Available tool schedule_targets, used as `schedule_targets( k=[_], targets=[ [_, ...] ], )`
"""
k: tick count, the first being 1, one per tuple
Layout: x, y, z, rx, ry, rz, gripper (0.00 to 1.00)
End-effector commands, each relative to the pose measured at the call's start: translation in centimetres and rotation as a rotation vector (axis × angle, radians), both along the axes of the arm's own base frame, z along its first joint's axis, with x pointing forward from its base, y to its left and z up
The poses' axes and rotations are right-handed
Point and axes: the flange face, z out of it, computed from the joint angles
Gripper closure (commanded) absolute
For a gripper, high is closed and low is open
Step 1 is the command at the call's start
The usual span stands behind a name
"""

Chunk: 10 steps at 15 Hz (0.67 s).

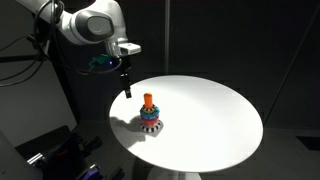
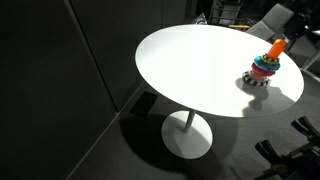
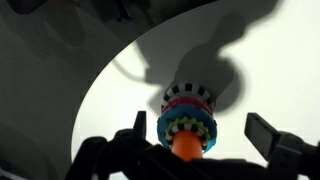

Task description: Remove the black and white striped ring from the ring stacking rack and place it in the table

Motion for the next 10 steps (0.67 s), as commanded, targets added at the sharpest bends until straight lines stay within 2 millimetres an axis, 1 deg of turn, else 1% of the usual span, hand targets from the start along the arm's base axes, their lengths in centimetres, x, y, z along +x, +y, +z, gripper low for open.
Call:
schedule_targets(
  k=[1,6,10],
  targets=[
    [1.0,-0.2,-1.2,-0.003,-0.025,-0.017,0.0],
    [2.5,-0.6,-3.3,0.012,-0.074,-0.041,0.0],
    [3.3,-1.3,-4.8,0.014,-0.106,-0.06,0.0]
  ],
)
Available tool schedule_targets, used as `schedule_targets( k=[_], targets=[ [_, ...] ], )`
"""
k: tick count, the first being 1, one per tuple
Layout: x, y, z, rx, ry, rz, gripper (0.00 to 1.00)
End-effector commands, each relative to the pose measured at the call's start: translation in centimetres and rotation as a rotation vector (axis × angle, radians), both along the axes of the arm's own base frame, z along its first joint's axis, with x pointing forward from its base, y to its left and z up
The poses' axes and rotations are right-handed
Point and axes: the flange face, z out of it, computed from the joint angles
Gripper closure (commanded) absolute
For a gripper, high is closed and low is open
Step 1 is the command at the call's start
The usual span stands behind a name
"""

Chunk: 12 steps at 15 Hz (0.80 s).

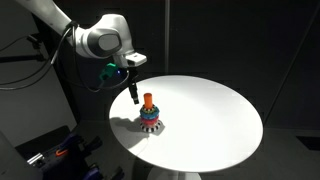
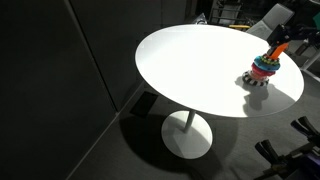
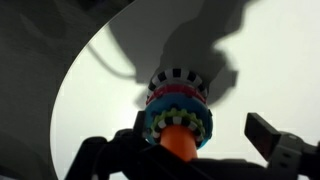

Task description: Remove the black and white striped ring from the ring stacking rack and place it in the table

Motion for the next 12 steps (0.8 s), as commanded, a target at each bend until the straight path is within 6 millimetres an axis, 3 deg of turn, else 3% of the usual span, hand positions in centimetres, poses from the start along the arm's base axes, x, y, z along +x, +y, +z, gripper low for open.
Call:
schedule_targets(
  k=[1,12],
  targets=[
    [1.2,-0.8,-0.9,-0.014,-0.023,-0.03,0.0],
    [2.2,-2.8,-3.6,-0.048,-0.036,-0.065,0.0]
  ],
)
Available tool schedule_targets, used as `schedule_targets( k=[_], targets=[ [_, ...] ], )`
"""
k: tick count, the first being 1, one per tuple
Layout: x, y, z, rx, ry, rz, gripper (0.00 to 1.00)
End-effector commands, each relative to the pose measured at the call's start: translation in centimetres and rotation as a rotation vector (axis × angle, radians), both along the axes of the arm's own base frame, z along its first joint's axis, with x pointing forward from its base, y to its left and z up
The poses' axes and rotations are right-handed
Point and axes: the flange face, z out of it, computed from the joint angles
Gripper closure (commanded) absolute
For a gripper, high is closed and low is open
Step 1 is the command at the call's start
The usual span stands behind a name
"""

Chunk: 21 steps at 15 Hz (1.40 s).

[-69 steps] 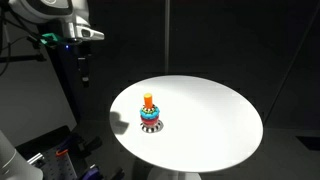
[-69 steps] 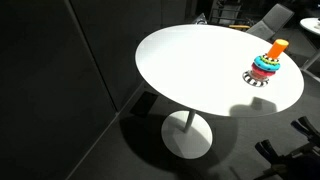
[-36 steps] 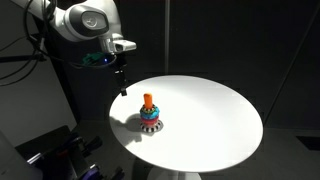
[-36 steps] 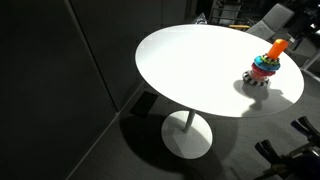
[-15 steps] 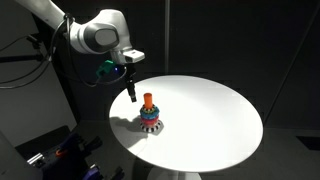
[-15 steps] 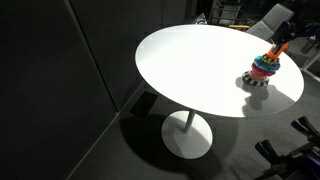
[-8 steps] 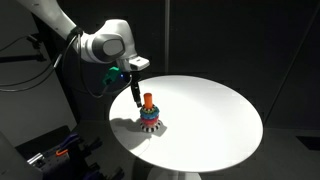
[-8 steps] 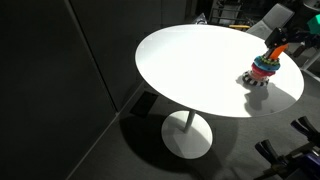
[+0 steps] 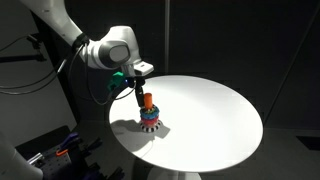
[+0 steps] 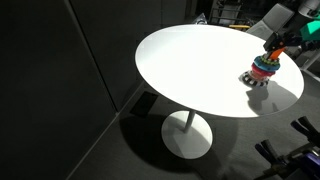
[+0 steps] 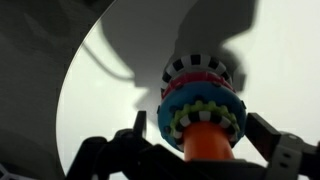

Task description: Remove the black and white striped ring from the ring stacking rack and place it in the table

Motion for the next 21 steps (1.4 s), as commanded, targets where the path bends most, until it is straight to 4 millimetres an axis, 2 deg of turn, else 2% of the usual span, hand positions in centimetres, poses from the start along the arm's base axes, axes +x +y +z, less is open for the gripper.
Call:
schedule_targets(
  k=[1,12,14,17,18,21],
  targets=[
    [1.1,-0.1,-0.4,-0.017,-0.024,-0.011,0.0],
    [1.7,-0.1,-1.1,-0.023,-0.061,-0.025,0.0],
    [1.7,-0.2,-1.2,-0.022,-0.064,-0.029,0.26],
    [1.6,-0.2,-1.0,-0.017,-0.07,-0.038,0.51],
    [1.6,-0.2,-0.9,-0.016,-0.076,-0.04,0.58],
    [1.3,-0.2,0.0,-0.016,-0.086,-0.047,0.65]
  ],
)
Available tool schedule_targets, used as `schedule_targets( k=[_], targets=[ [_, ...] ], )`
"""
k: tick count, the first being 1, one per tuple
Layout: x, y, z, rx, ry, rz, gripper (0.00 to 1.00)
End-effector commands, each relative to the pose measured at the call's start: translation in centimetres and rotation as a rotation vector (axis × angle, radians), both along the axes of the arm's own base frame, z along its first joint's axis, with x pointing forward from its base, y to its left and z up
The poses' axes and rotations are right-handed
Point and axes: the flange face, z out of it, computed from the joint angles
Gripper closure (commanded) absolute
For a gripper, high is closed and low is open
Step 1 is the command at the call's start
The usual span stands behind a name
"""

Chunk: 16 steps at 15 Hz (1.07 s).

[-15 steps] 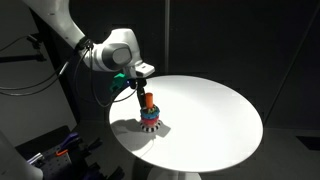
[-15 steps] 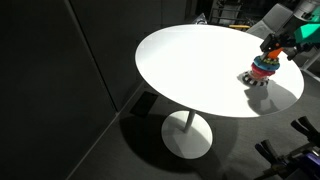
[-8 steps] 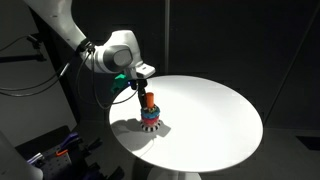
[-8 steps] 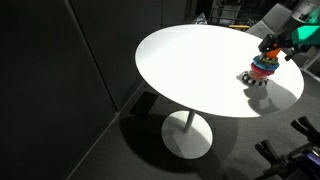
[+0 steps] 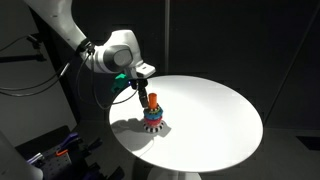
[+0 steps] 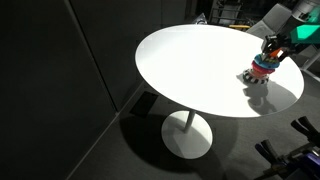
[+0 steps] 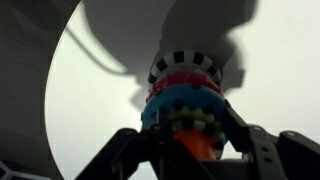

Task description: Remove the black and white striped ring from the ring stacking rack and place it in the table

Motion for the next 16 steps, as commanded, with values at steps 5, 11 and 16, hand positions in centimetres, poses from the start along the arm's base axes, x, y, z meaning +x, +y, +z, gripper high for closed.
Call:
schedule_targets(
  k=[5,11,16],
  targets=[
    [-0.2,0.0,3.1,-0.016,-0.056,-0.021,0.95],
    [-0.2,0.0,4.7,-0.019,-0.09,-0.026,0.94],
    [0.0,0.1,4.6,-0.03,-0.093,-0.016,0.46]
  ],
)
